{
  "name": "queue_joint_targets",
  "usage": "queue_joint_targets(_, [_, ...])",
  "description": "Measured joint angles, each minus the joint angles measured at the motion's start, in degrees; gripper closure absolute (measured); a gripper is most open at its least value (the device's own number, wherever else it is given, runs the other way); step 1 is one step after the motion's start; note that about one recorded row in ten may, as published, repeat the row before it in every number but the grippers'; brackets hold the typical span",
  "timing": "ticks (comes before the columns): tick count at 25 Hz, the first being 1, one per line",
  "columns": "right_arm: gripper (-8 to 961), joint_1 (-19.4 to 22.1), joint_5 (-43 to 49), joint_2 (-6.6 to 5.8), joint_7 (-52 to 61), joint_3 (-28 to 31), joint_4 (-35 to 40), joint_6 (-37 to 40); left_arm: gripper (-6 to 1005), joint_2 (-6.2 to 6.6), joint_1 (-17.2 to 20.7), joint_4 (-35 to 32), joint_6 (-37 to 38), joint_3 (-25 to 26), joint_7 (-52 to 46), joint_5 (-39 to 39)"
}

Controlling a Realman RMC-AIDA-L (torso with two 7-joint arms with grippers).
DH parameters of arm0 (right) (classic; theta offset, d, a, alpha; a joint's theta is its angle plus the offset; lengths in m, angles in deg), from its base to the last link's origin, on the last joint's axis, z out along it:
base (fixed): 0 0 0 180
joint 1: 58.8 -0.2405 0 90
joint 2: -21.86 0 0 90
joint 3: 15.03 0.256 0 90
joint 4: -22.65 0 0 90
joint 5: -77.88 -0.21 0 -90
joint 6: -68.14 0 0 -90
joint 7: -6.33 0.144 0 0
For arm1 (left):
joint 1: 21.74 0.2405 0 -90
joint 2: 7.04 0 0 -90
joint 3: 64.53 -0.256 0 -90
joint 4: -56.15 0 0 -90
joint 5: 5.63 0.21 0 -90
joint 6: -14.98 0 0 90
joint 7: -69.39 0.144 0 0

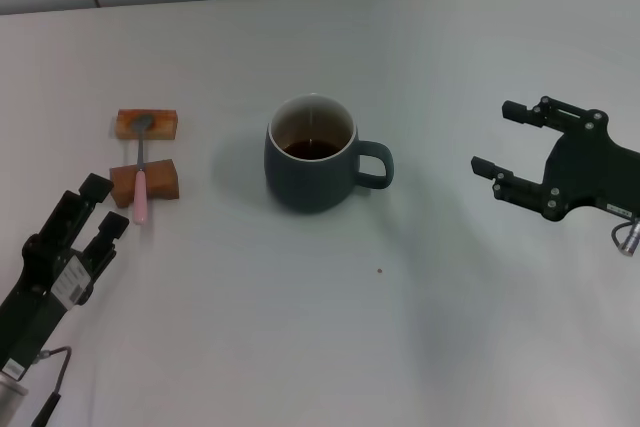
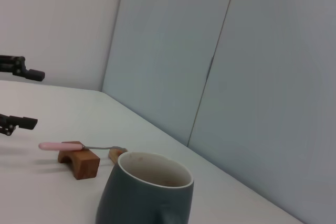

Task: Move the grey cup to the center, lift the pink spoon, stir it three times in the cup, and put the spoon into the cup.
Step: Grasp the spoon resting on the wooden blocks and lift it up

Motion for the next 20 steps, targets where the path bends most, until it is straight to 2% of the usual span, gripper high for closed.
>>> queue_joint_targets(11, [272,-0.17,0.00,-0.05,0.34,-0.30,-0.63,0.02,241,-0.02,1.18,2.22,-3.04,-0.32,0.11,0.07])
queue_joint_targets(20, [272,-0.47,0.00,-0.36,0.50,-0.38,-0.81,0.22,238,0.00,1.38,3.70,-5.24,-0.23,0.16,-0.02])
